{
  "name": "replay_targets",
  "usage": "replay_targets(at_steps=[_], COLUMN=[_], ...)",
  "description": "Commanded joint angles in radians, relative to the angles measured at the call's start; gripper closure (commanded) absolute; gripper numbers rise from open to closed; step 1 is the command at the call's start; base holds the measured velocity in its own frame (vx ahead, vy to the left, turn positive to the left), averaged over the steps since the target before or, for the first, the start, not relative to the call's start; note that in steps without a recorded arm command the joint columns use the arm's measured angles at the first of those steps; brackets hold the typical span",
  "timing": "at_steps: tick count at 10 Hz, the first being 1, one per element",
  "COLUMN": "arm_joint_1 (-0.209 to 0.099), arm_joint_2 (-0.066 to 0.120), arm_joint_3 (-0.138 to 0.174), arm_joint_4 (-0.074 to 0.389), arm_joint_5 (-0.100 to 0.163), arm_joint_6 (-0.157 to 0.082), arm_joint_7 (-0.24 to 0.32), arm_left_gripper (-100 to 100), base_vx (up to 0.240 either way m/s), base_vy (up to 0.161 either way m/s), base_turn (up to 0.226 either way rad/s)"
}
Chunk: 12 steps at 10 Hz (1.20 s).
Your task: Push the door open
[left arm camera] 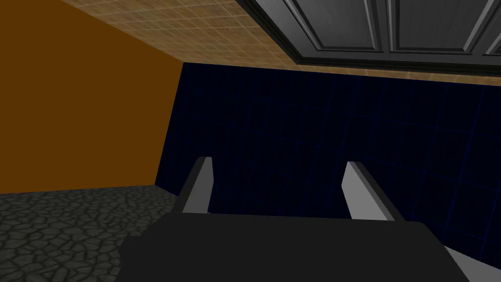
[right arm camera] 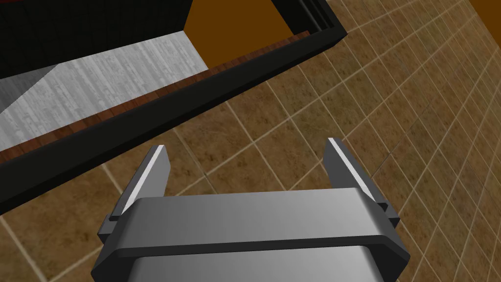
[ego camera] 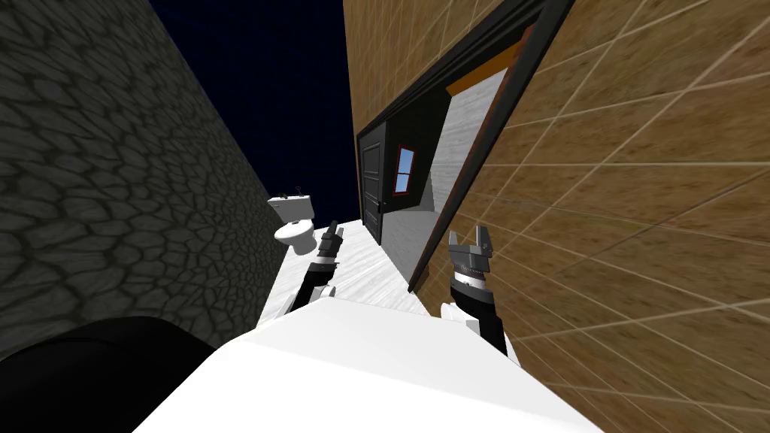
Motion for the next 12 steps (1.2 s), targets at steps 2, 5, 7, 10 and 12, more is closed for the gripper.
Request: replay_targets(at_steps=[2, 5, 7, 10, 12], arm_joint_1=[-0.029, -0.069, -0.093, -0.143, -0.176], arm_joint_2=[0.016, 0.033, 0.043, 0.058, 0.067], arm_joint_3=[-0.012, -0.028, -0.038, -0.058, -0.071], arm_joint_4=[0.043, 0.103, 0.14, 0.215, 0.265], arm_joint_5=[-0.003, -0.007, -0.009, -0.014, -0.017], arm_joint_6=[-0.001, -0.003, -0.004, -0.006, -0.007], arm_joint_7=[0.009, 0.023, 0.031, 0.047, 0.058], arm_left_gripper=[-100, -100, -100, -100, -100], base_vx=[0.139, 0.169, 0.168, 0.133, 0.18], base_vy=[0.061, 0.09, 0.119, 0.09, 0.12], base_turn=[-0.038, -0.028, -0.033, -0.034, -0.044])
